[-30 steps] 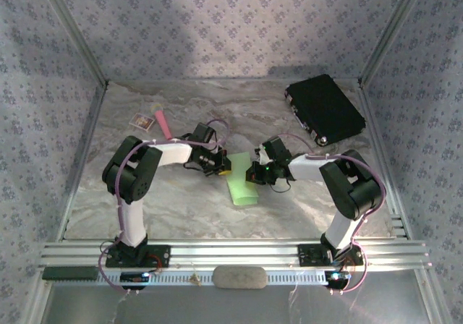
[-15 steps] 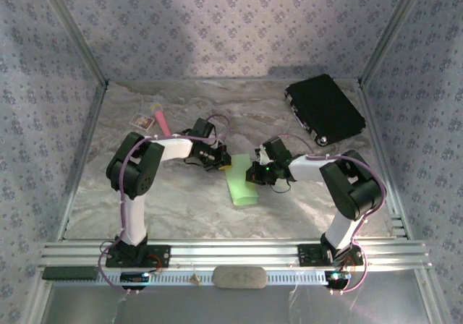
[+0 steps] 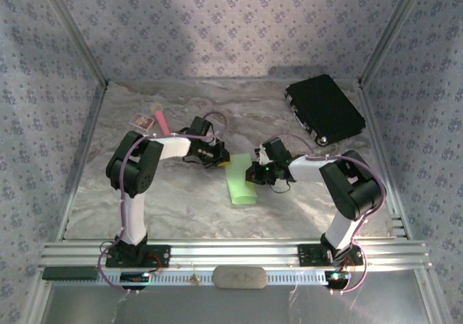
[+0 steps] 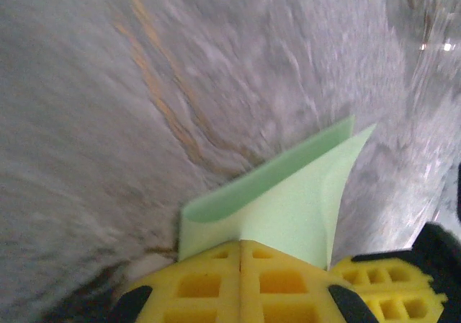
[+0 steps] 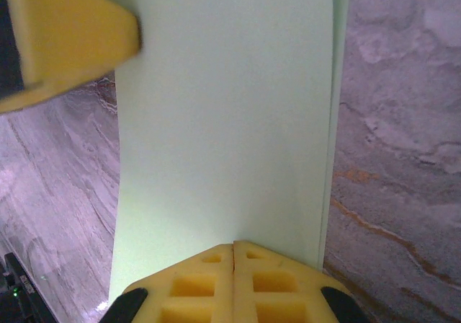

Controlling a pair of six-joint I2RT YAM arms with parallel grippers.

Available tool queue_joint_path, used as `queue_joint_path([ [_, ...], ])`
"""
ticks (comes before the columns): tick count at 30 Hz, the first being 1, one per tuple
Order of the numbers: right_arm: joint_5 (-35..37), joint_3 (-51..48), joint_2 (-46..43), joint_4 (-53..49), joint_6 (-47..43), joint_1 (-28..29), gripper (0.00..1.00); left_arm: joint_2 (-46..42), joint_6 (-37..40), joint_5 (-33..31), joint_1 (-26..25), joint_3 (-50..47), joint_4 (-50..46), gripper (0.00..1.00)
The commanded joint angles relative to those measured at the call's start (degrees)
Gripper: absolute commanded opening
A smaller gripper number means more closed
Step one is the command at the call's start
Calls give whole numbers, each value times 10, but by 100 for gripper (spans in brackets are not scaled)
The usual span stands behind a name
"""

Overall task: Fold a paper plane with a square sheet of paper (pick it up from the middle)
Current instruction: Fold the paper in half at the center of the table.

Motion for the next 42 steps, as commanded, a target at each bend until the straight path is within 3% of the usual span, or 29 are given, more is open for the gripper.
queue_joint_path([
  [1, 67, -28, 25, -84, -1, 2, 0, 19, -23, -43, 26, 6, 21, 0],
  [16, 74, -23, 23, -91, 0, 7, 0, 37, -38, -110, 27, 101, -108, 0],
  [22, 81, -17, 24, -95, 3, 9, 0, -20, -26, -114, 9, 104, -125, 0],
  [29, 94, -17, 11, -100, 4, 10, 0, -99, 28, -29, -20, 39, -94, 0],
  [35, 89, -12, 14, -101, 2, 12, 0, -147, -18, 6, -55, -57, -17, 0],
  [42, 85, -12, 16, -103, 0, 13, 0, -137, -50, 28, -72, -107, 40, 0],
])
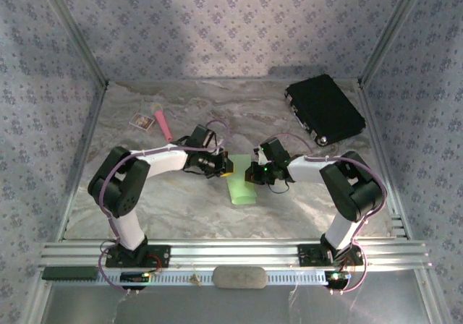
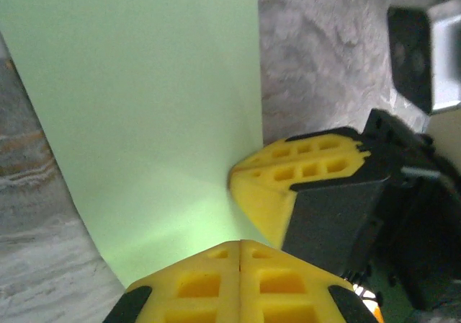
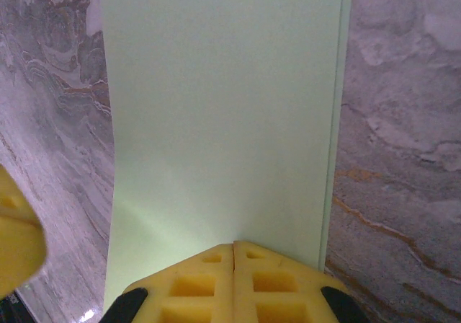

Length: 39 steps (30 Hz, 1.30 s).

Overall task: Fold a paper plane with a square sheet of paper (pick it up from the middle)
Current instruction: Fold the paper in half at the center of the table.

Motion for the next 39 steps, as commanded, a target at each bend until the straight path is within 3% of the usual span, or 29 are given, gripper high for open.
queue_joint_path([
  [1, 55, -18, 23, -88, 0, 1, 0, 4, -23, 31, -3, -13, 56, 0],
  [13, 55, -18, 31, -92, 1, 1, 0, 42, -7, 45, -11, -31, 47, 0],
  [24, 61, -19, 29, -94, 5, 4, 0, 63, 94, -34, -10, -44, -60, 0],
  [33, 66, -20, 25, -94, 7, 5, 0, -13, 21, -7, -19, -31, -18, 0],
  [39, 71, -27, 20, -92, 12, 6, 0, -7, -19, 9, -33, -43, 11, 0],
])
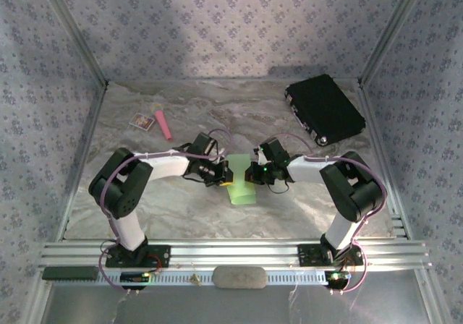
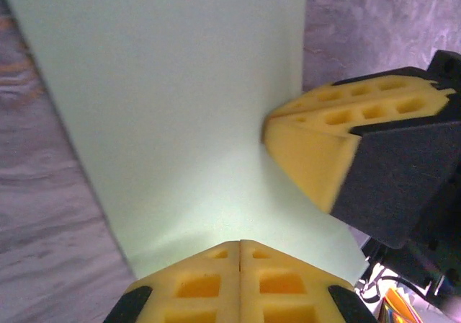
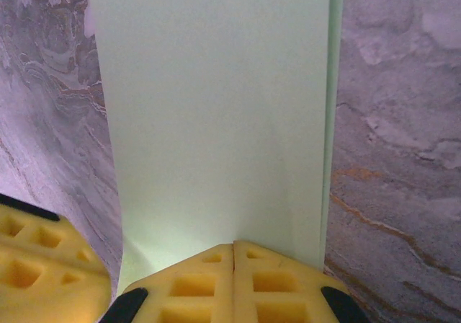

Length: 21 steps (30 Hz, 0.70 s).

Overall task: Fold a paper plane with a square sheet of paper (pick it up from the middle)
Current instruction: Fold the paper in half at the center of the table.

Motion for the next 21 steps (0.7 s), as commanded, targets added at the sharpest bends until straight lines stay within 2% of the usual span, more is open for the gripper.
queue_joint_path([
  [1, 63, -27, 20, -90, 7, 1, 0, -3, -25, 11, -9, -10, 9, 0],
  [13, 70, -30, 16, -93, 11, 4, 0, -10, 8, -26, -12, -113, 2, 0],
  [17, 69, -28, 20, -92, 14, 6, 0, -40, 16, -41, -12, -102, -19, 0],
  [21, 69, -29, 16, -92, 8, 6, 0, -78, -11, -36, -12, -84, -6, 0],
])
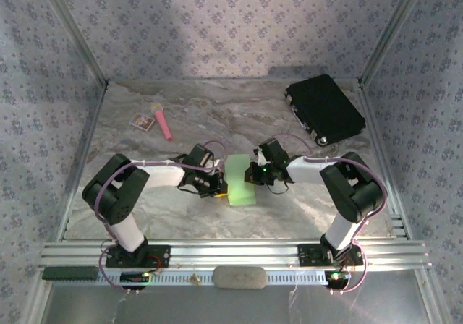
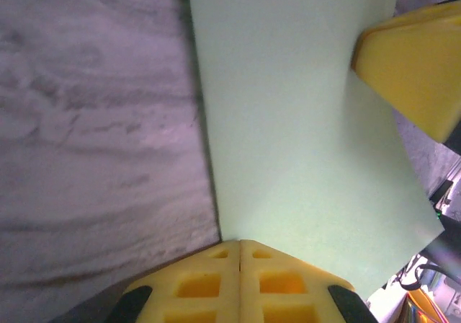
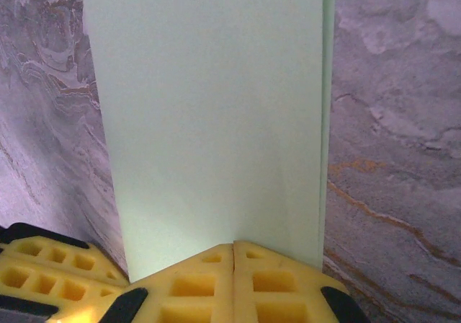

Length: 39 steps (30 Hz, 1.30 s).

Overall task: Fold a paper plane with a square sheet of paper (pick it up from the middle)
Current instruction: Fold the paper in half at the center of the table.

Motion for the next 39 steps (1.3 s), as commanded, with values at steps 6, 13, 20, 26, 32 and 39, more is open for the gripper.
queue_joint_path([
  [6, 62, -31, 14, -90, -1, -1, 0, -34, -55, 18, -27, 22, 21, 0],
  [13, 63, -32, 13, -89, -1, 2, 0, 13, -63, 31, -36, 3, 49, 0],
  [20, 64, -35, 15, -86, -1, 0, 0, 27, -37, 28, -37, -42, 53, 0],
  [26, 64, -42, 8, -76, 4, -2, 0, 7, -3, 8, -38, -59, 24, 0],
  [32, 67, -44, 8, -76, 4, -2, 0, -41, -22, 23, -42, -42, 47, 0],
  [39, 66, -44, 8, -76, 2, -2, 0, -33, -42, 25, -43, -2, 54, 0],
])
